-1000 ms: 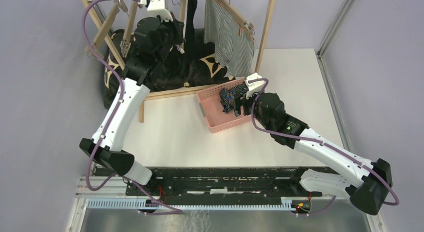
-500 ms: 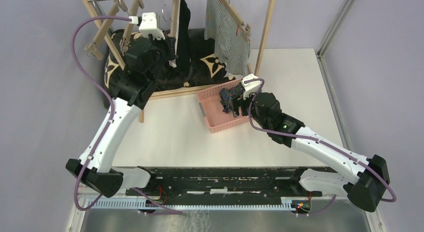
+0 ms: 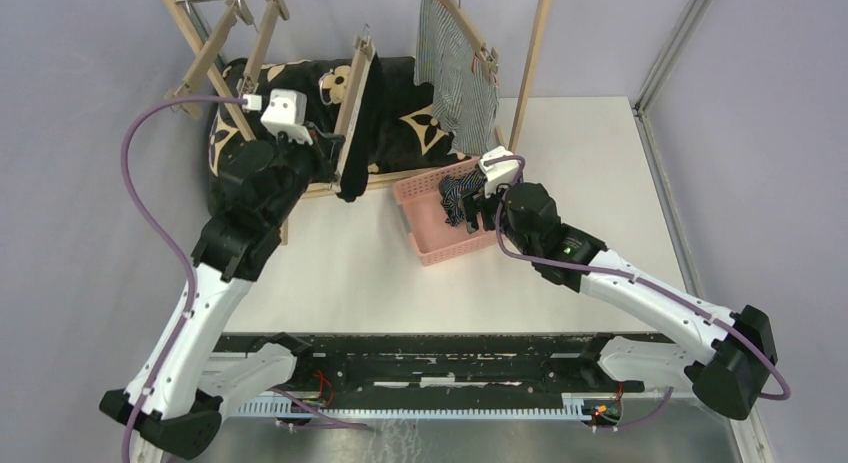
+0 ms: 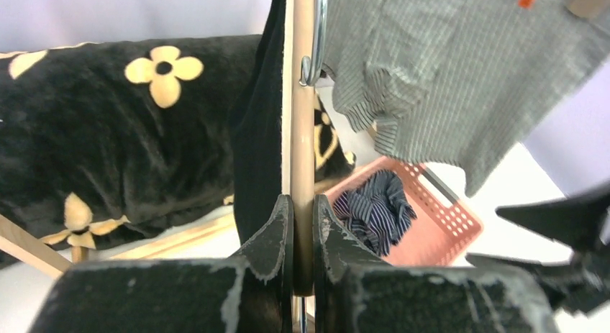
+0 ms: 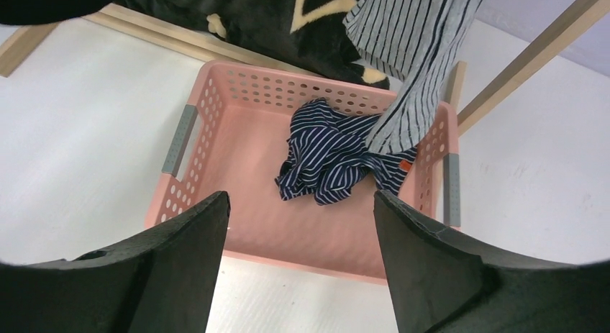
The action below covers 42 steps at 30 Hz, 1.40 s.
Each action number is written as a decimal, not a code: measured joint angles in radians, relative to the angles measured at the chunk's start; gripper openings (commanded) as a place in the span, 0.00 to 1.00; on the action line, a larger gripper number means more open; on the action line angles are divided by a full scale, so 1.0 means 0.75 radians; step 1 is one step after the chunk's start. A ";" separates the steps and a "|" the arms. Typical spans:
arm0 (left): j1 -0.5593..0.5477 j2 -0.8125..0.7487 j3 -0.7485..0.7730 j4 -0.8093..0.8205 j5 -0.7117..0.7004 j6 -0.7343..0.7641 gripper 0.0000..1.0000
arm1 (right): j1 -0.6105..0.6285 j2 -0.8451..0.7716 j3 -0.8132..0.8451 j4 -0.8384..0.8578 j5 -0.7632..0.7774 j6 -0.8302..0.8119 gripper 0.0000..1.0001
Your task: Remove the underwear clipped to the hanger
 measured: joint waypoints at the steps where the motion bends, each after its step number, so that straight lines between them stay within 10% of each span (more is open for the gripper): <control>1: 0.000 -0.039 -0.019 -0.022 0.025 0.000 0.03 | -0.001 0.001 0.009 -0.011 0.006 -0.004 0.90; 18: 0.000 -0.555 -0.352 -0.203 0.528 -0.006 0.03 | -0.264 -0.097 0.163 -0.186 -0.109 -0.006 1.00; 42: 0.000 -0.586 -0.641 -0.046 1.201 -0.044 0.03 | -0.281 -0.187 0.321 -0.300 -1.272 -0.026 0.98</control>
